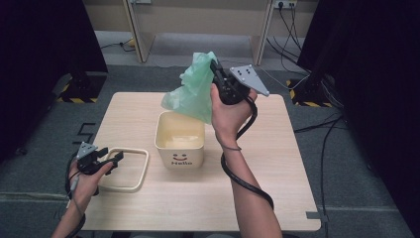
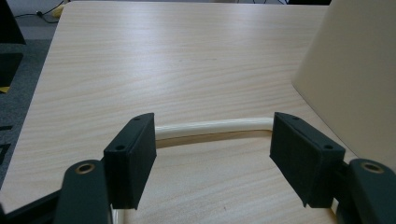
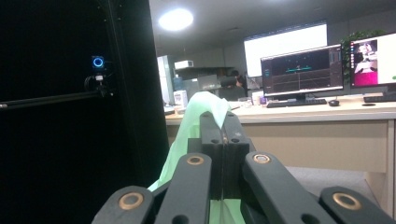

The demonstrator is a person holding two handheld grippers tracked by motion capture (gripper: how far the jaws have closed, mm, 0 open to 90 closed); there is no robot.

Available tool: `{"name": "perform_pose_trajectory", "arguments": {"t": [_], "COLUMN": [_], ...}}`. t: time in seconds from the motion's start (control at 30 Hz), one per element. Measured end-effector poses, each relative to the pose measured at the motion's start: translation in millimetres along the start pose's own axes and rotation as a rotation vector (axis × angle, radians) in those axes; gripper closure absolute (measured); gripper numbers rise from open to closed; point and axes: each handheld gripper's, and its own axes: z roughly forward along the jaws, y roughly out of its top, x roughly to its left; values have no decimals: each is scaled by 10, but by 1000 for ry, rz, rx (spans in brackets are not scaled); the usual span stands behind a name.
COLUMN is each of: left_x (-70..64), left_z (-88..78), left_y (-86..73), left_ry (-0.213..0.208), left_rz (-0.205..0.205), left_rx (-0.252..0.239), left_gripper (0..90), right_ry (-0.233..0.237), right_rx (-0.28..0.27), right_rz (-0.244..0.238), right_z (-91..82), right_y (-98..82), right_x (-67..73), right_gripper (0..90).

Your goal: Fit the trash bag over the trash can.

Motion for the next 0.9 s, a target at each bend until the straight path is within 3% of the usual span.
{"name": "perform_pose_trajectory", "arguments": {"t": [0.9], "left_x": [-2], "left_z": [3], "left_y": [1], "left_ry": [-2], "left_rz": [1], "left_rx": [0], "left_gripper": [307], "right_ry": [40], "right_rx": [7], "right_rz": [-7], "right_z": [84], "right_y": [-20], "right_x": [208], "right_gripper": [900]}}
